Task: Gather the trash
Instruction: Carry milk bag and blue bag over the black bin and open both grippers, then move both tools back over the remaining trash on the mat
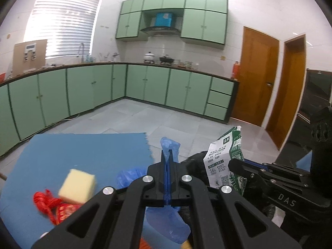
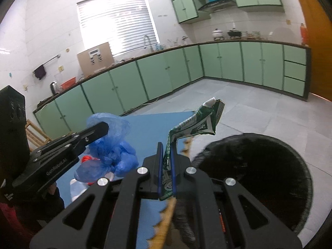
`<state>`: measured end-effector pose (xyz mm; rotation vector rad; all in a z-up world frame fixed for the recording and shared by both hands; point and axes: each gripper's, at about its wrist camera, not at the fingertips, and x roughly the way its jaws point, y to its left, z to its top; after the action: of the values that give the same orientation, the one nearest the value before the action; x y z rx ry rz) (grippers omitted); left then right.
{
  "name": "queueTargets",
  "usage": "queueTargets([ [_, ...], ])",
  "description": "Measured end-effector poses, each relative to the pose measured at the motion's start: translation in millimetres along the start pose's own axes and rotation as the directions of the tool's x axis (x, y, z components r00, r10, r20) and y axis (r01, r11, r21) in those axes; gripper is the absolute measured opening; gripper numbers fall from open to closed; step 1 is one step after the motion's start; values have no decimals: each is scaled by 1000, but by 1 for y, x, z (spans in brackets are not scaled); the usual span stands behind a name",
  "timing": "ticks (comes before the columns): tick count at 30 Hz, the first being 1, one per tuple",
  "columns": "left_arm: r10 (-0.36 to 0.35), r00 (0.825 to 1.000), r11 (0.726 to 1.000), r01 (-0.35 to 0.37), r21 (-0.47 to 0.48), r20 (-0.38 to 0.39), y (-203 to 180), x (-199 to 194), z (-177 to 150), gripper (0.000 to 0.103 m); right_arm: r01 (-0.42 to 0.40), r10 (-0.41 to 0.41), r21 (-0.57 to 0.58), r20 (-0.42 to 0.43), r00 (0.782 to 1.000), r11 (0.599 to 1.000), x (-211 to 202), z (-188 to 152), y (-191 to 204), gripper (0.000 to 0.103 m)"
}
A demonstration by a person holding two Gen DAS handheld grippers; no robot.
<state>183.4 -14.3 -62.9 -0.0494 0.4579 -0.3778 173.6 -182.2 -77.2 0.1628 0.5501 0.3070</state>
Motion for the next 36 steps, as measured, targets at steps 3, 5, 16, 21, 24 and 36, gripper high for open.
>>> queueTargets([
  [3,-46,999,999,46,7,-2,-17,10,3,0,44,-45,16,5,999,999,-9,-2,-19,6],
  [5,-79,997,997,80,10,-8,-29,18,5,0,74,-75,30,8,997,997,-16,-4,-33,6],
  [16,-186,979,981,190,37,-81,-87,69,-6,0,184,-183,97,-16,983,978,-31,-31,-93,6],
  [21,-195,974,978,202,57,-112,-103,82,-16,0,208,-205,130,-38,978,969,-27,-44,-113,6],
  [24,-201,971,976,210,59,-131,-110,88,-21,0,219,-214,138,-48,976,966,-24,-48,-118,6],
  [36,-163,974,985,169,31,-155,-94,87,-29,43,298,-290,129,-77,954,946,-19,-56,-116,62],
])
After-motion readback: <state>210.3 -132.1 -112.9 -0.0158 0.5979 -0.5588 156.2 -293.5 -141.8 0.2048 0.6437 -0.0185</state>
